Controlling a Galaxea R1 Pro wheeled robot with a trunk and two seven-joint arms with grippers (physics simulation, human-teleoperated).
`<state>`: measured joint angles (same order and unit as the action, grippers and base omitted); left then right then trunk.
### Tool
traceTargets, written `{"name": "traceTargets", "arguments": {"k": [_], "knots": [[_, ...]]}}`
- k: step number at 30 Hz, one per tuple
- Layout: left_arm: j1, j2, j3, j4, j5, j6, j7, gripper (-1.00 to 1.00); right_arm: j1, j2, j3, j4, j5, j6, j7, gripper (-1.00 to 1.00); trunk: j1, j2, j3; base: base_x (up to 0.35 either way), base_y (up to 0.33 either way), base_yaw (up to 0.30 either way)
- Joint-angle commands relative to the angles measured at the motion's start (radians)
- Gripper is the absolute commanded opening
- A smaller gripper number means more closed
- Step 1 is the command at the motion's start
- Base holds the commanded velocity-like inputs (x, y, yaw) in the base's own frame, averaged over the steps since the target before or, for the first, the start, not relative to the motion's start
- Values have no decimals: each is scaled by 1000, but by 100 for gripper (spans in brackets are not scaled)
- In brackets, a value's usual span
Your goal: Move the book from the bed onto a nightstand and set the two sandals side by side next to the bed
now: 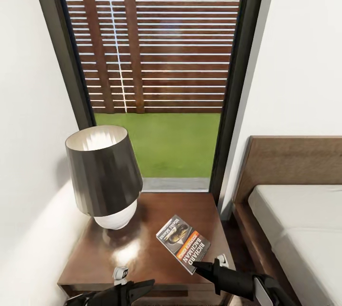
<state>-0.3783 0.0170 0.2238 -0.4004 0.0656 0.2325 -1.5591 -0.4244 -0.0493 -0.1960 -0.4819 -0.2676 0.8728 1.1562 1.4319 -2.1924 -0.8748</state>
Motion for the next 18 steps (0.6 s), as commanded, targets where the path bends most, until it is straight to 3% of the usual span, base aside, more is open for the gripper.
{"name": "traceTargets", "arguments": {"k": [1, 18], "knots": [[0, 0, 2, 0, -1, 10, -4, 100, -1, 0, -2, 0, -1, 5, 2, -100, 0, 0, -1, 17, 0, 0], [0, 0, 1, 0, -1, 9, -4, 100, -1, 0, -2, 0, -1, 5, 0, -100, 0, 0, -1, 100, 0, 0]]}}
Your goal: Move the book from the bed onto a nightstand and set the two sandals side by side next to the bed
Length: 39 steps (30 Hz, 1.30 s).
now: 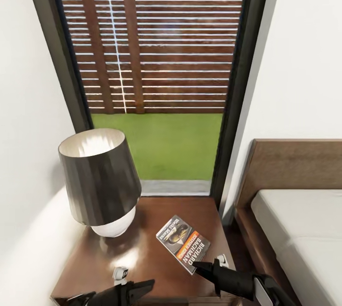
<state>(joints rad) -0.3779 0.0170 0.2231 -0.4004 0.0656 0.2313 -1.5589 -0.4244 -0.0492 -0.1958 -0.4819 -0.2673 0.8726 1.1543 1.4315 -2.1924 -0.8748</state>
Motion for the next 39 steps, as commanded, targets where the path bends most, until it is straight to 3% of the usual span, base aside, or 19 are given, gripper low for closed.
{"name": "traceTargets", "arguments": {"k": [1, 11, 33, 39], "knots": [[-1, 0, 1, 0, -1, 11, -4, 100, -1, 0, -2, 0, -1, 5, 2, -100, 0, 0, -1, 240, 0, 0], [-1, 0, 2, 0, -1, 11, -5, 100, -1, 0, -2, 0, -1, 5, 2, -100, 0, 0, -1, 267, 0, 0], [0, 0, 2, 0, -1, 12, -6, 100, -1, 0, -2, 0, -1, 5, 1, -100, 0, 0, -1, 4, 0, 0], [0, 0, 2, 0, -1, 13, -6, 100, -1, 0, -2, 0, -1, 5, 1, -100, 23, -42, -20, 0, 0, 0]]}}
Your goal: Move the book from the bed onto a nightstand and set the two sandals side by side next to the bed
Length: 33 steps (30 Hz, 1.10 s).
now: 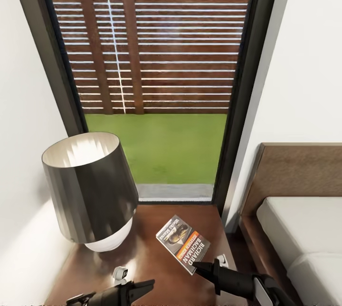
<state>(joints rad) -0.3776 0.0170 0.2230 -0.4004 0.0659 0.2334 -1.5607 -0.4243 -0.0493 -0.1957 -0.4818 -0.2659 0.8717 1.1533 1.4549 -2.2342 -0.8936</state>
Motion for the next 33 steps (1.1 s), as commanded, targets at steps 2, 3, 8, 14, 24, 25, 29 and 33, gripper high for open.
{"name": "traceTargets", "arguments": {"k": [2, 3, 8, 14, 24, 25, 29, 33], "knots": [[-1, 0, 2, 0, -1, 11, -4, 100, -1, 0, -2, 0, -3, 6, 2, -100, 8, -15, -7, 0, 0, 0], [-1, 0, 1, 0, -1, 11, -4, 100, -1, 0, -2, 0, -3, 6, 2, -100, 11, -22, -10, 0, 0, 0], [-1, 0, 2, 0, -1, 11, -4, 100, -1, 0, -2, 0, -3, 6, 2, -100, 11, -22, -10, 0, 0, 0], [-1, 0, 2, 0, -1, 11, -4, 100, -1, 0, -2, 0, -3, 6, 2, -100, 15, -29, -14, 0, 0, 0], [-1, 0, 2, 0, -1, 11, -4, 100, -1, 0, -2, 0, -3, 6, 2, -100, 46, -85, -39, 0, 0, 0], [-1, 0, 2, 0, -1, 11, -4, 100, -1, 0, -2, 0, -3, 6, 2, -100, 46, -85, -39, 0, 0, 0], [-1, 0, 2, 0, -1, 11, -4, 100, -1, 0, -2, 0, -3, 6, 2, -100, 46, -85, -39, 0, 0, 0], [-1, 0, 2, 0, -1, 11, -4, 100, -1, 0, -2, 0, -3, 6, 2, -100, 46, -85, -39, 0, 0, 0]]}}
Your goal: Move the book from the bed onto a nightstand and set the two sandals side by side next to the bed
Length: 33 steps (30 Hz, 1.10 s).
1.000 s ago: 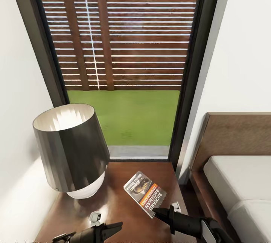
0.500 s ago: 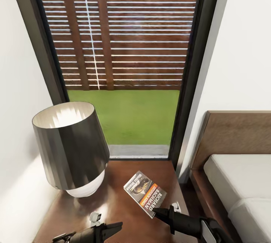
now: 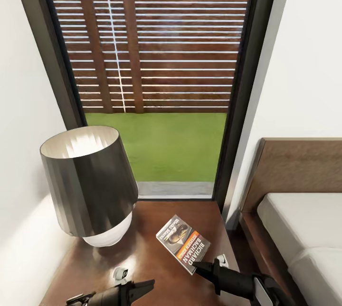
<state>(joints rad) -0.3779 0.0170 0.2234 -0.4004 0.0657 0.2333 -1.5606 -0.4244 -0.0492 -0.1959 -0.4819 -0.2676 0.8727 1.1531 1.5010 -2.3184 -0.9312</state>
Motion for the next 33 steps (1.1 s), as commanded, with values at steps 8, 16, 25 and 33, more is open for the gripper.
{"name": "traceTargets", "arguments": {"k": [8, 16, 25, 33], "knots": [[0, 0, 1, 0, -1, 11, -4, 100, -1, 0, -2, 0, -1, 5, 2, -100, 7, -14, -7, 0, 0, 0], [-1, 0, 1, 0, -1, 11, -4, 100, -1, 0, -2, 0, -1, 5, 2, -100, 7, -14, -7, 0, 0, 0], [0, 0, 1, 0, -1, 11, -3, 100, -1, 0, -2, 0, -1, 5, 2, -100, 23, -42, -20, 0, 0, 0], [0, 0, 1, 0, -1, 11, -4, 100, -1, 0, -2, 0, -1, 5, 2, -100, 30, -56, -26, 0, 0, 0]]}}
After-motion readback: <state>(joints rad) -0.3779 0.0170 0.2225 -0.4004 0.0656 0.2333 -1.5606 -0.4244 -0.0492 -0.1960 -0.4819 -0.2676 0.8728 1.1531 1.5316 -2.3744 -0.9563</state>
